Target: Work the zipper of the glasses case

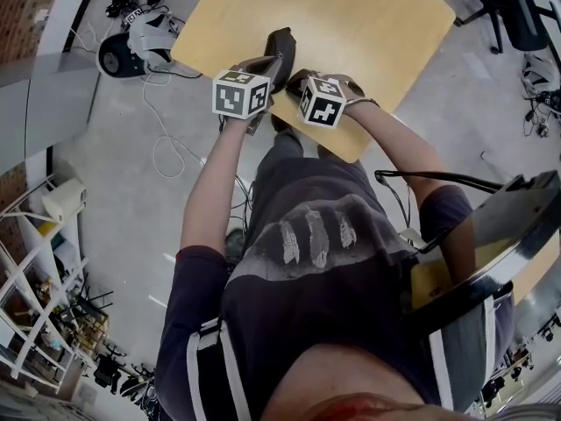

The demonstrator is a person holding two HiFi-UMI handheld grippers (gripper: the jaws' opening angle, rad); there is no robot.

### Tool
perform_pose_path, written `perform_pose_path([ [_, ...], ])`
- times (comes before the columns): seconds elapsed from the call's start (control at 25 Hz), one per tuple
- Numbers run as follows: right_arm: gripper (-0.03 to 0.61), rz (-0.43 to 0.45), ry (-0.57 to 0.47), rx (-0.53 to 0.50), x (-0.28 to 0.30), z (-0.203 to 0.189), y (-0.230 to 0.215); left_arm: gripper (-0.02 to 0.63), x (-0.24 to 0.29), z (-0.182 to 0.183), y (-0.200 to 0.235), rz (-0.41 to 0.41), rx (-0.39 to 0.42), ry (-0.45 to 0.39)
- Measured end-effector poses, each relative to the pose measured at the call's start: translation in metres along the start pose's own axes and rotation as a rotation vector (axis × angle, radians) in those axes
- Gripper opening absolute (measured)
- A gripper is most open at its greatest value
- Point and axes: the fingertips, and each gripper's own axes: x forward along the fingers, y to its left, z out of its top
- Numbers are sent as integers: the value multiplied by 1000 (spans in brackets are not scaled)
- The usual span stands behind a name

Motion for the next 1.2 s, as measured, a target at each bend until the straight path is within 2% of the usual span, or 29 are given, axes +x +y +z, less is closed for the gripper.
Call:
perform_pose_path([
  [0.2, 3, 1, 9, -23, 1, 1, 4, -3, 1, 0, 0, 3, 3, -3],
  [0.52, 3, -15, 14, -2, 2, 2, 5, -3, 1, -1, 1, 10, 4, -12],
  [1.04, 3, -7, -18, 147, 3, 9, 10, -3, 0, 3, -2, 12, 6, -10],
  [1.2, 7, -35, -10, 105, 2, 4, 8, -3, 0, 1, -2, 11, 12, -10],
])
